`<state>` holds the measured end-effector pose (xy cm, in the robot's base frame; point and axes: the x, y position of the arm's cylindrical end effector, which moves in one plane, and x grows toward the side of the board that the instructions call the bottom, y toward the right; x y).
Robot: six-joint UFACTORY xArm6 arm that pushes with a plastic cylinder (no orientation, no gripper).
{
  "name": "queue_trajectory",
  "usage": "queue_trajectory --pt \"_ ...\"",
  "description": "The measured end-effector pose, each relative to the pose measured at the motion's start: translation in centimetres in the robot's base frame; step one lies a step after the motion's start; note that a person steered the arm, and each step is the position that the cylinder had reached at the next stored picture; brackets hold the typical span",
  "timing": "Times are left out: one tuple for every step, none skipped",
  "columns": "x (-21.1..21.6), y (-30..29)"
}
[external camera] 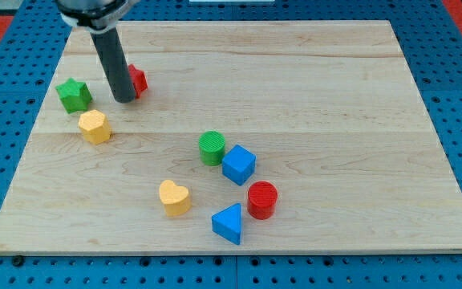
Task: Move the red star away from the yellow hexagon
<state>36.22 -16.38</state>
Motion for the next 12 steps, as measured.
queue_trajectory --pt "-3.4 -0.1" --pt "-5.4 -3.7" --pt "-7.5 -5.0" --pt "-8.8 2.0" --pt "-8.8 8.9" --pt "-7.6 7.0" --pt "-7.4 4.4" --pt "-7.1 7.6" --pt "-5.7 8.5" --pt "-4.2 8.9" --pt "-2.6 9.2" --pt "0.2 8.4"
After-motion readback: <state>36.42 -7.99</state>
